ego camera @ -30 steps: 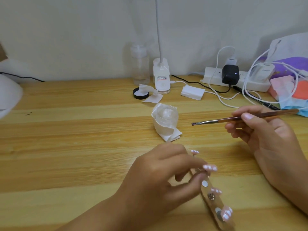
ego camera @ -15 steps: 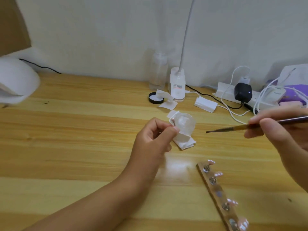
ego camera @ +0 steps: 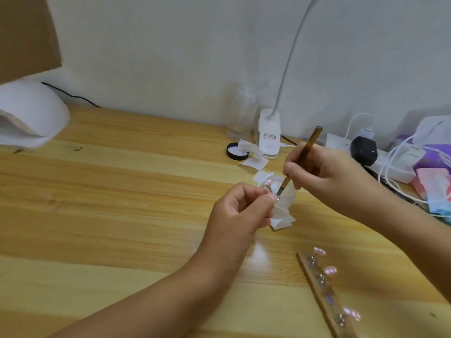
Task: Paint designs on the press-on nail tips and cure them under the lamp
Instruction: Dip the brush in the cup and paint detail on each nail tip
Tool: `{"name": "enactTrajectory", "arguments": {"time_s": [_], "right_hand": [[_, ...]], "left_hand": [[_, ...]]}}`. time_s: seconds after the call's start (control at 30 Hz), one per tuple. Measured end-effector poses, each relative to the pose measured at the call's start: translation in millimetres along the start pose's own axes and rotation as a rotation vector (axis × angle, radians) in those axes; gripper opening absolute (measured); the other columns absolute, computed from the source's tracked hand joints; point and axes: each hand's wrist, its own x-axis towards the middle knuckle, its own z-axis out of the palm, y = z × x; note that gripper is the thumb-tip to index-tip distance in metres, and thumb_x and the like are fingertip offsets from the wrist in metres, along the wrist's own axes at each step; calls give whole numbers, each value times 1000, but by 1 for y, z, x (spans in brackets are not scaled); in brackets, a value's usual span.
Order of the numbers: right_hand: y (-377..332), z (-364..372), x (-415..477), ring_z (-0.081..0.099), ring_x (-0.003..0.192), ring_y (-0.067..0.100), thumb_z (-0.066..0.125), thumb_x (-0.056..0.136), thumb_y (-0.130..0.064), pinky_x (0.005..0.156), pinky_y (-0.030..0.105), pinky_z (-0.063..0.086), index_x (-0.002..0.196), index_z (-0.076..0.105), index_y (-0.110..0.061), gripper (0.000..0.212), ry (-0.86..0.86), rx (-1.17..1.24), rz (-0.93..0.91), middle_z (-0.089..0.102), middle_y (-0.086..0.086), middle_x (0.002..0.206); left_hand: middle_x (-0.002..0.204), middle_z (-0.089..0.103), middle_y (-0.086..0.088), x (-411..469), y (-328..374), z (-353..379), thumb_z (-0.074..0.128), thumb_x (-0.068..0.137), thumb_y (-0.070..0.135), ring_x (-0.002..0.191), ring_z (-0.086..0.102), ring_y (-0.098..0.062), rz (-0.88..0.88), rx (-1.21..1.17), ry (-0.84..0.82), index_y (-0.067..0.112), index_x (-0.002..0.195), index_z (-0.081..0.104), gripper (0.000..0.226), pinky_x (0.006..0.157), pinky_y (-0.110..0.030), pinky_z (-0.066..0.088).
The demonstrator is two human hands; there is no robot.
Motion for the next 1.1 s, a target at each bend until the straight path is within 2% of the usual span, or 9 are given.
{"name": "enactTrajectory", "arguments": {"time_s": [0.1,0.2,0.3,0.47,0.63,0.77,0.87,0.97,1.1], "right_hand": [[2,-4,-4,64,72,0,54,91,-36,65,14,48,88,62,-30,10,-5,64,0,67,-21,77],[8,-9,-23,67,76,8,57,88,-41,68,17,52,92,66,-26,18,160,251,-25,71,-7,82],[23,-6,-49,67,78,12,56,95,-33,71,19,54,95,68,-26,14,345,472,-45,70,3,85],[51,7,-74,68,83,15,55,92,-22,74,22,56,89,73,-29,20,530,789,113,70,1,86],[58,8,-70,69,84,14,52,91,-20,72,22,56,88,74,-26,23,501,946,171,72,2,85],[54,14,-69,71,87,17,49,99,-12,71,21,56,87,75,-28,33,412,906,180,73,6,87],[52,13,-70,70,82,15,49,99,-10,68,20,55,83,75,-29,36,430,922,211,73,5,83],[54,12,-70,69,78,12,47,100,-8,66,20,55,80,74,-26,37,465,934,251,72,2,80],[57,11,-69,68,76,10,46,100,-8,65,19,55,81,71,-24,35,491,955,283,71,0,77]], "left_hand": [[72,67,13,1,-1,0,67,74,32,70,62,2,0,-1,16,34,68,70,7,66,-12,49],[72,66,13,0,-1,-1,68,74,33,69,61,1,-3,-6,7,34,70,71,5,66,-11,49],[72,65,12,0,-2,-2,67,75,34,69,61,1,-7,0,2,34,73,72,5,66,-11,48],[72,66,12,2,-4,-4,67,75,37,71,61,1,-19,25,20,33,75,73,6,67,-13,49],[73,66,11,2,-4,-4,67,73,36,70,61,0,-22,50,32,34,73,73,6,65,-15,50],[72,65,10,1,-2,-2,66,75,32,69,60,-1,-28,44,29,33,70,73,8,65,-17,49],[71,63,8,1,-1,-1,68,74,29,68,58,-2,-28,33,29,30,69,72,7,63,-15,49],[71,62,7,0,1,0,78,70,27,67,57,-2,-31,30,31,29,67,71,8,64,-16,49],[71,62,6,-1,2,1,68,68,33,67,57,-3,-37,5,32,29,67,71,5,62,-15,50]]}}
